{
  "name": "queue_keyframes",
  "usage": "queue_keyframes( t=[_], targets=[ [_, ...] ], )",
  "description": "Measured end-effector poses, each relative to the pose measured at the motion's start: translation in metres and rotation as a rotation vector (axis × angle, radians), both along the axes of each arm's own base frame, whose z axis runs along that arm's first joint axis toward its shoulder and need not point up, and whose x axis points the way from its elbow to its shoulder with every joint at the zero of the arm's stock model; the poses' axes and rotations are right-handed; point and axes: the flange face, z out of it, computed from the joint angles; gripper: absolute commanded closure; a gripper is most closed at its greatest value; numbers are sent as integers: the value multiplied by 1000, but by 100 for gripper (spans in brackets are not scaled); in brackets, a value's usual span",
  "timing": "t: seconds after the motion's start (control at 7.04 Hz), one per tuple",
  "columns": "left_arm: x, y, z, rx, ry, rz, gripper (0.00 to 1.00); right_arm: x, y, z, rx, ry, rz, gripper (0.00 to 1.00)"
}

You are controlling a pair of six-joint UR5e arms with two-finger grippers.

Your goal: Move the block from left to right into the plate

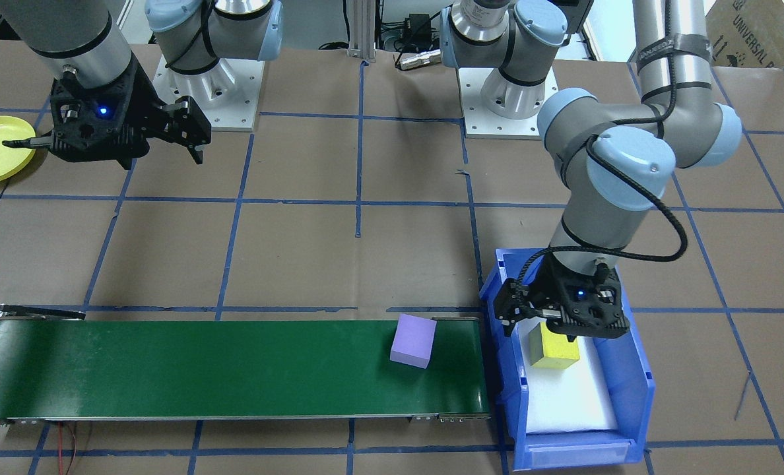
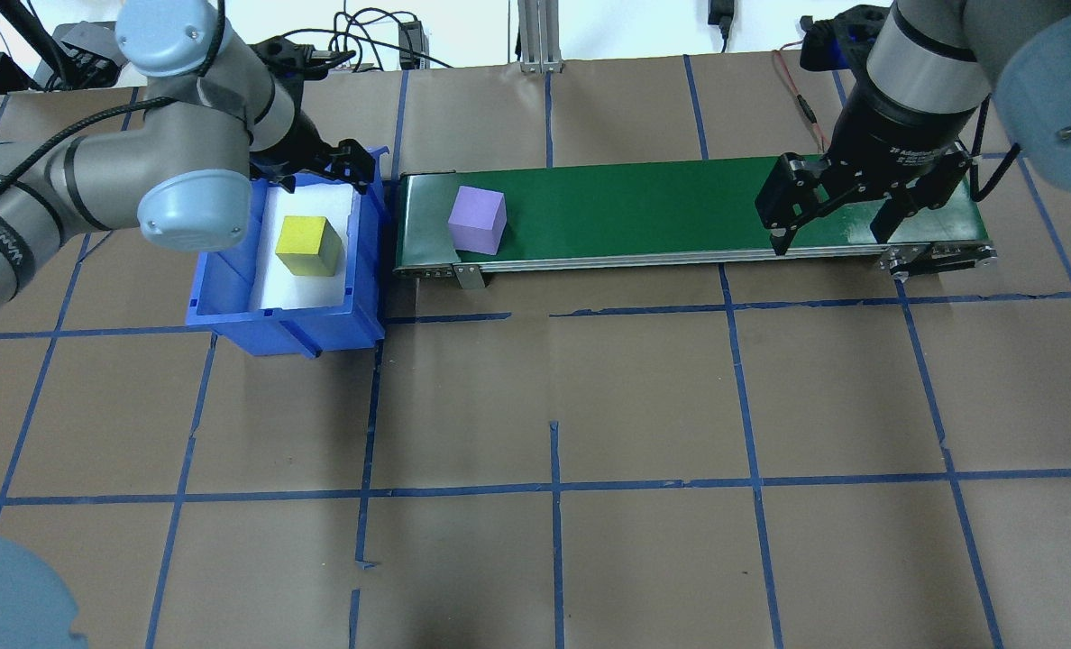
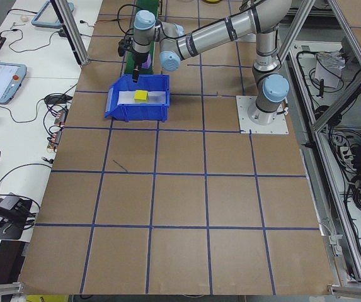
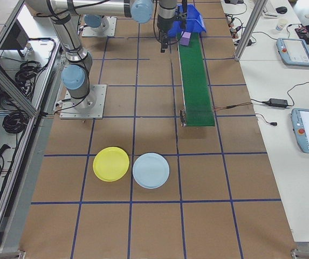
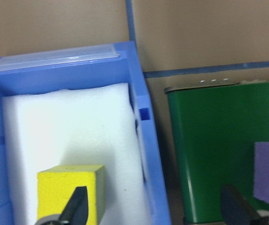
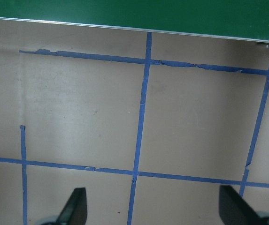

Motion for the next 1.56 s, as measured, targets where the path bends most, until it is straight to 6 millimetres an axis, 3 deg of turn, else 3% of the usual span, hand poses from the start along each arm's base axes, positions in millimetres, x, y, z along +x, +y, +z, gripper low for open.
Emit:
queue_keyframes(
  t=[0.57, 1.14, 1.56],
  targets=[
    [14, 1, -36, 82, -6, -34, 0, 1, -3, 7, -16, -1, 9, 0],
    [28, 2, -53, 138, -18, -95, 0, 4, -7, 21, -63, 11, 5, 0],
    [30, 0, -66, 159, -15, -93, 0, 2, -14, 19, -51, -7, -9, 0]
  ],
)
